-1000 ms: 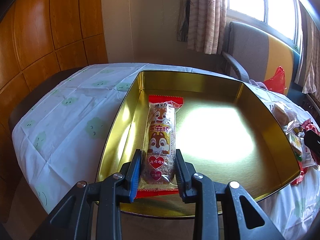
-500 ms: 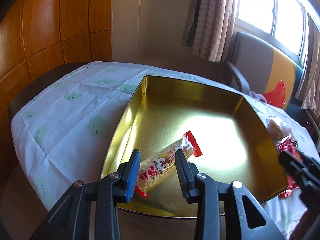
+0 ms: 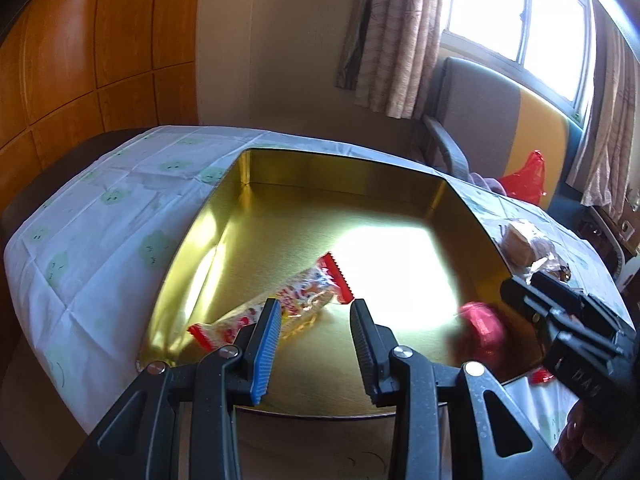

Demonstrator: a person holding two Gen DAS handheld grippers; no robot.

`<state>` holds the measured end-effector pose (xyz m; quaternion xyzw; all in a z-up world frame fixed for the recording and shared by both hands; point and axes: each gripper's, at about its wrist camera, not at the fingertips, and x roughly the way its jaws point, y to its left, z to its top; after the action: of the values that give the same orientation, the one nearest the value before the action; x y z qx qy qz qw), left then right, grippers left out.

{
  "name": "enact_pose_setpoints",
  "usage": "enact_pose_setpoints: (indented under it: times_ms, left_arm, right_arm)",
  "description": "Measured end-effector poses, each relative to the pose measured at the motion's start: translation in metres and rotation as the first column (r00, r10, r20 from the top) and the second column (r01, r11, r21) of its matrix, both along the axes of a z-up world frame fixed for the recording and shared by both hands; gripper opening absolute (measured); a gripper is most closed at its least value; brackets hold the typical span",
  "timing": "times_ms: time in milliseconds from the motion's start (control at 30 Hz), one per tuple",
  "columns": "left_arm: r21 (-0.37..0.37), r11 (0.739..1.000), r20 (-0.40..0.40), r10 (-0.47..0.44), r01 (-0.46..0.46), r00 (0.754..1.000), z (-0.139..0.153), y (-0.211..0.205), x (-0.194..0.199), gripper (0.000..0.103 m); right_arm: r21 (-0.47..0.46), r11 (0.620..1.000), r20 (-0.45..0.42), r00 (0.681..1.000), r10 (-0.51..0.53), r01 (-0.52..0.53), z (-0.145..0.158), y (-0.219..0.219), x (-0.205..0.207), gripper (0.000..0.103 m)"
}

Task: Organize snacks
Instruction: 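Carry both snacks over the tin box and open both grippers to drop them, then grasp the yellow-topped bread bag with the right gripper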

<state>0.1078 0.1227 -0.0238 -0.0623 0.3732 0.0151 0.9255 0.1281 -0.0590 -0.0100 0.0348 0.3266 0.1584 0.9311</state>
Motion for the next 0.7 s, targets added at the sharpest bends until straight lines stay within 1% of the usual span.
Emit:
enact_pose_setpoints:
  times_ms: [67, 133, 300, 367, 400, 467, 567, 700]
  left_arm:
    - [-0.004, 1.0, -0.002, -0.008, 0.008, 1.0, -0.001, -0.003, 0.0, 0.036]
    - [-0.013, 1.0, -0.007, -0.019, 0.019, 1.0, -0.002, -0.006, -0.001, 0.037]
    - [-0.031, 0.998, -0.012, -0.061, 0.061, 0.998, -0.004, -0.015, -0.001, 0.039]
    - [-0.03, 0.997, -0.007, -0.076, 0.076, 0.997, -0.002, -0.02, -0.003, 0.045]
    - [-0.033, 0.996, -0.002, -0.083, 0.083, 0.997, -0.001, -0.021, -0.004, 0.046]
    - [-0.043, 0.994, 0.005, -0.102, 0.102, 0.995, 0.001, -0.026, -0.006, 0.051]
    - [-0.052, 0.99, 0.013, -0.128, 0.128, 0.992, 0.003, -0.034, -0.01, 0.052]
    - [-0.07, 0.976, 0.021, -0.207, 0.208, 0.978, 0.003, -0.05, -0.02, 0.052]
  right_arm:
    - [0.015, 1.0, 0.017, 1.0, -0.023, 0.023, 0.004, -0.006, -0.004, 0.067]
    - [0.034, 0.999, 0.029, 0.999, -0.038, 0.037, 0.009, -0.013, -0.008, 0.068]
    - [0.066, 0.996, 0.022, 0.998, -0.062, 0.06, 0.014, -0.026, -0.017, 0.071]
    - [0.077, 0.995, 0.013, 0.998, -0.065, 0.064, 0.015, -0.03, -0.02, 0.072]
    - [0.083, 0.995, 0.008, 0.998, -0.064, 0.063, 0.015, -0.032, -0.022, 0.073]
    - [0.08, 0.995, 0.006, 0.998, -0.067, 0.067, 0.015, -0.035, -0.026, 0.075]
    - [0.076, 0.995, 0.007, 0.998, -0.065, 0.064, 0.014, -0.04, -0.035, 0.079]
    - [0.054, 0.995, -0.005, 0.997, -0.078, 0.078, 0.01, -0.053, -0.047, 0.082]
